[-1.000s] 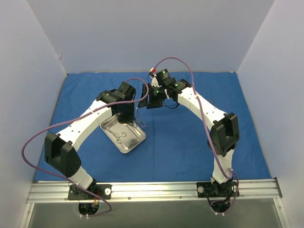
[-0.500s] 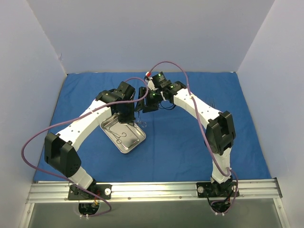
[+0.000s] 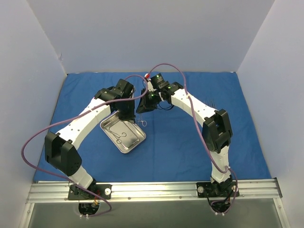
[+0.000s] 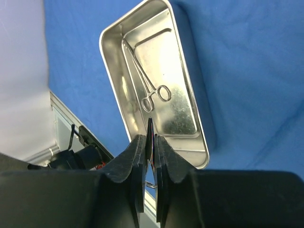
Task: Open and lay out the surgical kit
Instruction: Place the medical item in the surgical kit.
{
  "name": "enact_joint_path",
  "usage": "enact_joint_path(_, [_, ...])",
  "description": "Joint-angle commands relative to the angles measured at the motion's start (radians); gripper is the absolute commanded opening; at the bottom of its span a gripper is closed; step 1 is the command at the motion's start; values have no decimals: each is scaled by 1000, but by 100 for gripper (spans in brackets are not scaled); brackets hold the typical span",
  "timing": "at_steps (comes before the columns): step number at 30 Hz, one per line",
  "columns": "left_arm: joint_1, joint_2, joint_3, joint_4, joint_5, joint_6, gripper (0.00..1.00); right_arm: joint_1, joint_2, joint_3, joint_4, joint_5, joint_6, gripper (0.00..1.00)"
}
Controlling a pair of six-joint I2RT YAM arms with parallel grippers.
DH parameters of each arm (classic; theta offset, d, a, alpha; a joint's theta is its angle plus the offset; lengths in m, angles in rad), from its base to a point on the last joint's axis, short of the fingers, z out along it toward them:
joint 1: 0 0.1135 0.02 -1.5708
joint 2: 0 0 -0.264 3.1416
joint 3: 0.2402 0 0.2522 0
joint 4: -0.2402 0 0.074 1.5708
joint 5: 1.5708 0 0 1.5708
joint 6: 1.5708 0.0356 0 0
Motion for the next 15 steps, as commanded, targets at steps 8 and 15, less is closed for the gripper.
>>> enact_joint_path(8, [179, -67, -69, 157, 119, 53, 53, -151, -16, 14, -46, 62, -124, 0])
enact_joint_path(15, [274, -110, -177, 220, 140, 100, 55, -360, 36, 45, -267, 253, -445, 0])
